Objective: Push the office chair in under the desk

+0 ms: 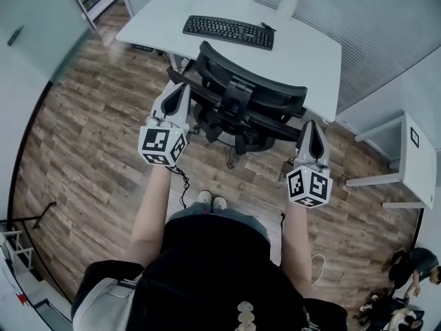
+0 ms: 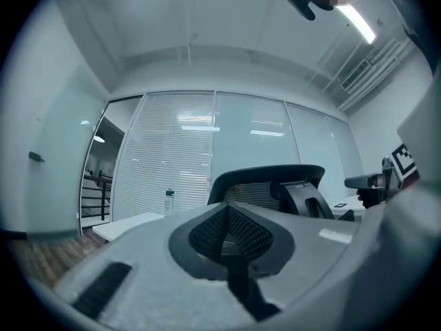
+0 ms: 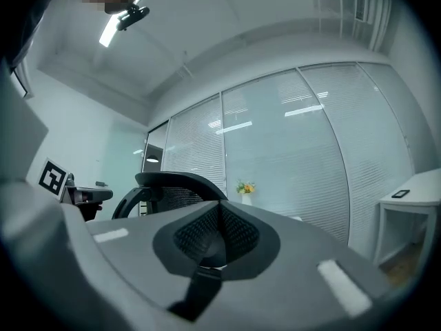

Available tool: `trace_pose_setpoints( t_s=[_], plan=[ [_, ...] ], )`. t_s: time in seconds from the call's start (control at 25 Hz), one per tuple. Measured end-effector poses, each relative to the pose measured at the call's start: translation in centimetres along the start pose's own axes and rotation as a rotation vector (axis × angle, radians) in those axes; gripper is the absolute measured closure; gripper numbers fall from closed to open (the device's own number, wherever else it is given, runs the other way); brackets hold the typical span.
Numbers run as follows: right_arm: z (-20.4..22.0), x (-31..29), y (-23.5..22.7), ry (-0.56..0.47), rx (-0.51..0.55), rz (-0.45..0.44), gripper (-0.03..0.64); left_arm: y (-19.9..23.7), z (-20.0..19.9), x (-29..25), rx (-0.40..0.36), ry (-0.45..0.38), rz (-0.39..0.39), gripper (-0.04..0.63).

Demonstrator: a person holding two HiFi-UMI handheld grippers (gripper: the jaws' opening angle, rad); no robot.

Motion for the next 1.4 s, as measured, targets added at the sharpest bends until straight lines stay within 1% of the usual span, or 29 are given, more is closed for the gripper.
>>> trace_pose_setpoints(
  t_s=[0.16,0.4,1.4],
  plan=[
    [0.3,0.3,-0.1,0.005,-0.002,0.002,0.609,-0.2,-0.1,-0.2,-0.037,0.013,0.005,0.588],
    [0.8,0.5,-0.2,0.016,-0.001,0.006,0.611,-0.8,0.1,-0.4,-0.034,0.017,0.031,0.588],
    [0.9,0.3,0.0,0.031,0.003,0.004,0.611,-0.5,0.2,-1.3,-0.076,0.055,0.051,0.588]
  ],
)
Point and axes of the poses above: the fingertips, and each gripper's own axes: x backward along the fingers, y to its left, z out of its underside, the point moved 7 cm from there along x, backward along the fingers, and after that the axes turned 6 degrees about y, right-handed, at the moved point
